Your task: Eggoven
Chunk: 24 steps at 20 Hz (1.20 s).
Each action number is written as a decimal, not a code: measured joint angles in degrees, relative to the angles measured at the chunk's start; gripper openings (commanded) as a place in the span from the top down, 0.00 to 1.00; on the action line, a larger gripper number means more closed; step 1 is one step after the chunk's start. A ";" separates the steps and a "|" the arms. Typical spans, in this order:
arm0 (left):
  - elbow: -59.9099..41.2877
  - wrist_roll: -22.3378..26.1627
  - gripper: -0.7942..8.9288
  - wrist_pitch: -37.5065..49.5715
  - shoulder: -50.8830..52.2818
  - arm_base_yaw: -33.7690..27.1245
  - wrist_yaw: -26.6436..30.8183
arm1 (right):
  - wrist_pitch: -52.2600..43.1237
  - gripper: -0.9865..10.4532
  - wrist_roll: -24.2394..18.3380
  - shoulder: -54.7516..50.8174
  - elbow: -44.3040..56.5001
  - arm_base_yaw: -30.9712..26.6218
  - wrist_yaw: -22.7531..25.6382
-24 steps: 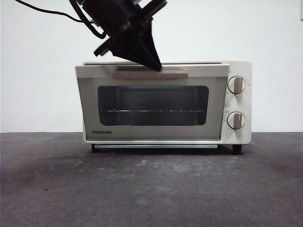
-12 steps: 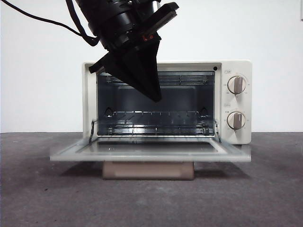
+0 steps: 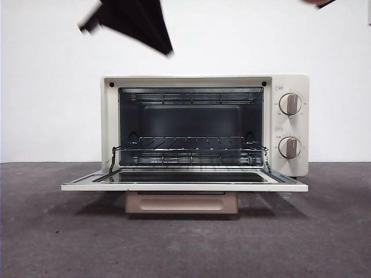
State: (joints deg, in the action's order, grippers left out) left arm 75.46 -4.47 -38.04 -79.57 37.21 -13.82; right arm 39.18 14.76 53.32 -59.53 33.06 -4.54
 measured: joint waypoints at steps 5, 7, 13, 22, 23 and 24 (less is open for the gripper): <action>-2.69 -0.02 0.91 -2.93 12.63 -6.29 -0.28 | -8.66 0.91 -0.02 10.73 0.00 0.00 -1.55; -6.78 -0.17 0.91 -3.04 18.88 -9.27 -1.64 | -12.83 0.91 -0.02 15.06 0.00 0.00 -1.84; -19.74 -2.29 0.91 -4.00 34.18 -18.27 -9.14 | -23.30 0.91 0.00 26.88 0.00 0.00 -2.38; -23.26 -3.65 0.91 -11.41 48.96 -20.48 -11.56 | -37.48 0.91 0.07 39.06 0.00 -1.27 -1.25; -23.26 -3.78 0.91 -12.28 49.44 -20.48 -11.56 | -38.75 0.91 0.07 39.65 0.00 -1.46 -0.94; -23.26 -3.82 0.91 -13.09 49.72 -20.48 -11.58 | -39.50 0.91 0.07 40.11 0.00 -1.64 -0.20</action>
State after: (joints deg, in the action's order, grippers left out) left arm 52.21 -8.29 -51.13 -29.85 16.73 -25.41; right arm -0.32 14.83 93.43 -59.53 31.42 -4.73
